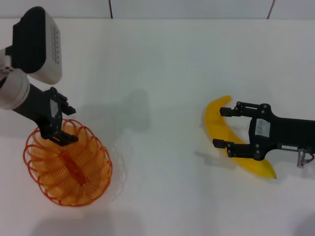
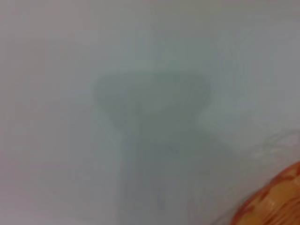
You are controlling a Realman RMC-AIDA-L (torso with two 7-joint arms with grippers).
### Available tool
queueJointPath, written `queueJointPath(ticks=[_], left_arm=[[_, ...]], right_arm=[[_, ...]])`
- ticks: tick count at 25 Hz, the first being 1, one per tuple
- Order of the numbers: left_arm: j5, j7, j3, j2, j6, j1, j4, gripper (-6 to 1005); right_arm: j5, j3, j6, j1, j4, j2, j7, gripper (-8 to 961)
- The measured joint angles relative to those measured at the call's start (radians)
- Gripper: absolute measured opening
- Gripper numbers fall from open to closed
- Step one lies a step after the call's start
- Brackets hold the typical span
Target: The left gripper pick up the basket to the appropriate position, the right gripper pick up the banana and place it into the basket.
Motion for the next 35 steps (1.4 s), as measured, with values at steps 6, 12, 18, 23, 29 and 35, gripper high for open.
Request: queueJointPath(ticks=[6,12,18,23,29,35], left_arm=[[-0.001,-0.012,0.031,0.002,0.000,-0.007,0.001,769],[0.005,-0.057,0.040,0.006,0.000,-0.013,0.004,489],[0.014,-0.062,0.040,0.006,0.004,-0.015,0.005,234],[0.025,-0.068,0.046,0.005,0.006,-0.016,0.005,99],[0.029,-0.070,0.043,0.005,0.021,-0.014,0.023,62],[-0.008,-0.093,-0.007,0.005,0.141,0.047,0.187,61]], right_arm=[[-0.001,-0.003,0.000,-0.001,0.000,0.000,0.001,728],[-0.001,-0.002,0.000,-0.003,0.000,-0.002,0.008,726],[-0.001,0.001,0.000,-0.006,0.000,-0.002,0.008,724],[0.001,0.003,0.000,-0.007,0.000,-0.004,0.008,722],[0.001,0.003,0.002,-0.009,0.000,-0.003,0.009,720],[0.000,0.005,0.000,-0.018,-0.004,-0.003,0.008,718]])
